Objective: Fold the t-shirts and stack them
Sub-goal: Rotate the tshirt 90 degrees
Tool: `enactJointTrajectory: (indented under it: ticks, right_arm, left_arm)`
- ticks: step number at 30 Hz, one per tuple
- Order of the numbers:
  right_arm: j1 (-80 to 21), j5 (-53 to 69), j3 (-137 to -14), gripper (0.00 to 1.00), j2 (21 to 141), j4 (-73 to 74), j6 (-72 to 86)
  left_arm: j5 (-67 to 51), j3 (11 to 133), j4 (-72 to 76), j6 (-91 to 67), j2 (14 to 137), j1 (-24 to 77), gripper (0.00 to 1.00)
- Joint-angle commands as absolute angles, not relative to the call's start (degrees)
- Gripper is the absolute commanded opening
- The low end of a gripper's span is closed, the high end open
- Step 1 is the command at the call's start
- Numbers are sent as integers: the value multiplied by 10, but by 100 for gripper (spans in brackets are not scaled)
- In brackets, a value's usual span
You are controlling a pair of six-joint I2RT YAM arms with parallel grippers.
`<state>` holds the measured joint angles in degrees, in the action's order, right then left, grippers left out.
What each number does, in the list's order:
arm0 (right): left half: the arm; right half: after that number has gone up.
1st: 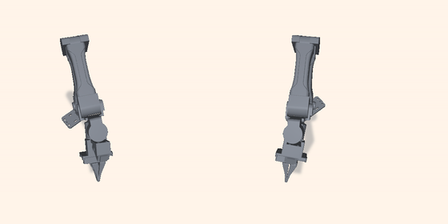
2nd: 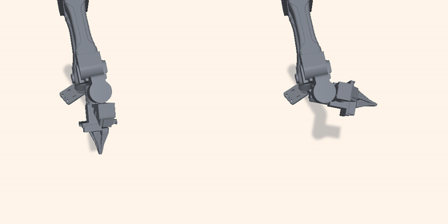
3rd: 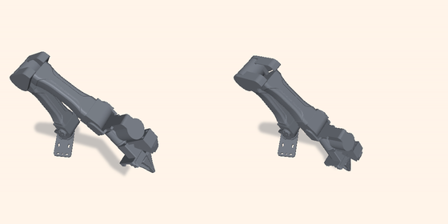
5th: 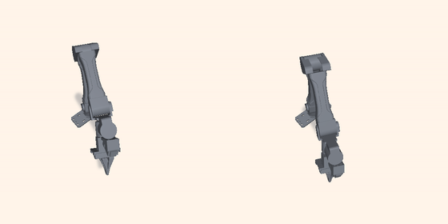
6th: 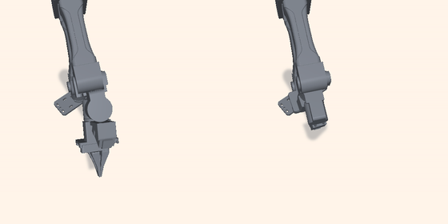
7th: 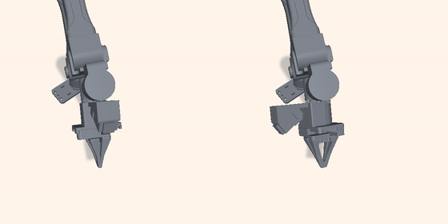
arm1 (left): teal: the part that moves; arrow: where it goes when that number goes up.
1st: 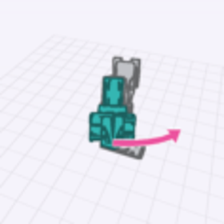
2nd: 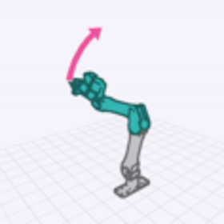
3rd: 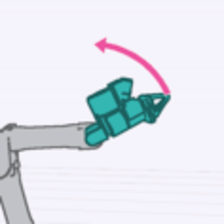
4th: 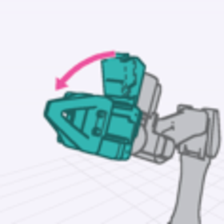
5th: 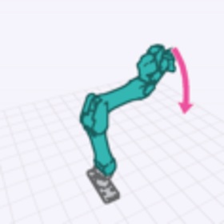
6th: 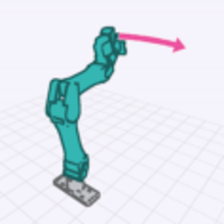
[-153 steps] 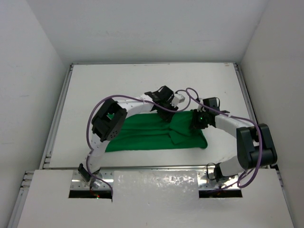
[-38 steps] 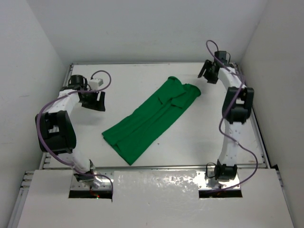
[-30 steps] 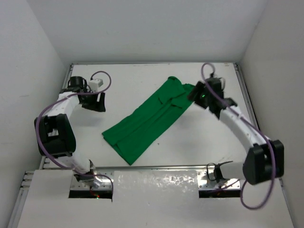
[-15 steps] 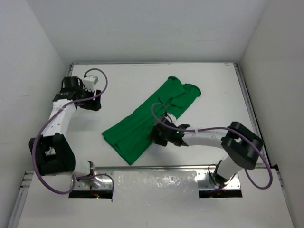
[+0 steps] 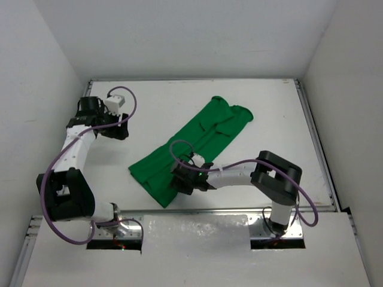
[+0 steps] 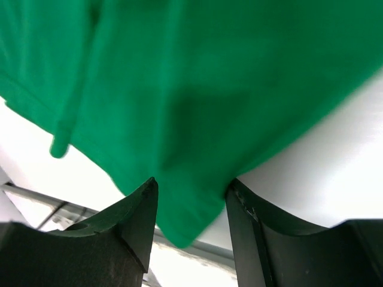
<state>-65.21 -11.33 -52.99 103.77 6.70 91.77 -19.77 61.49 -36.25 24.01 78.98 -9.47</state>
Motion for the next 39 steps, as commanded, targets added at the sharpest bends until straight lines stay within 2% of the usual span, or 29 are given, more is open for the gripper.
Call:
enactJointTrajectory:
  ticks: [1, 3, 6, 7, 8, 9, 10, 11, 16, 19, 23, 26, 28, 30, 31, 33, 35, 38, 39]
  right_arm:
    - [-662, -114, -569, 48, 1066, 86, 940]
    - [-663, -105, -569, 46, 1084, 85, 951]
    - [-663, -90, -544, 37, 1092, 70, 969]
    - [-663, -89, -536, 31, 1090, 69, 973]
    - [-663, -97, -527, 18, 1085, 68, 979]
    - [-663, -104, -507, 13, 1073, 64, 982]
    - [-662, -109, -497, 3, 1067, 62, 983]
    - [-661, -115, -488, 0, 1060, 62, 982]
    - [-634, -109, -414, 0, 1003, 62, 926]
    - [-599, -84, -359, 0, 954, 78, 859]
    - [-528, -12, -239, 0, 879, 48, 797]
    - [-479, 31, -197, 0, 821, 81, 742]
    - [-455, 44, -174, 0, 796, 109, 692]
    - [-415, 61, -157, 0, 765, 138, 662]
    - [-399, 75, -154, 0, 757, 148, 634]
    - [-360, 88, -147, 0, 734, 176, 606]
    - [-327, 107, -143, 0, 724, 203, 564]
    - [-279, 129, -141, 0, 708, 253, 497]
    - [-266, 132, -140, 0, 694, 266, 462]
  left_arm:
    - [-226, 636, -352, 255, 788, -97, 66]
    - [-230, 642, -354, 257, 797, -96, 66]
    - [-230, 645, -358, 263, 804, -97, 66]
    - [-229, 646, -359, 267, 807, -97, 66]
    - [-229, 648, -359, 269, 809, -96, 66]
    - [-230, 649, -363, 273, 809, -97, 66]
    - [-236, 655, -366, 277, 811, -96, 66]
    - [-243, 657, -372, 280, 814, -96, 66]
    - [-343, 683, -398, 329, 827, -90, 63]
    - [-350, 703, -403, 365, 831, -43, 62]
    - [-360, 735, -426, 427, 833, 85, 62]
    - [-401, 758, -454, 487, 838, 152, 61]
    - [-397, 765, -476, 570, 838, 190, 61]
    - [-358, 766, -507, 653, 841, 268, 59]
    - [-312, 761, -511, 670, 845, 293, 58]
    - [-293, 759, -533, 707, 856, 355, 52]
    - [-325, 759, -582, 743, 871, 380, 51]
    - [-382, 734, -659, 965, 870, 383, 54]
    - [-383, 700, -660, 994, 863, 383, 56]
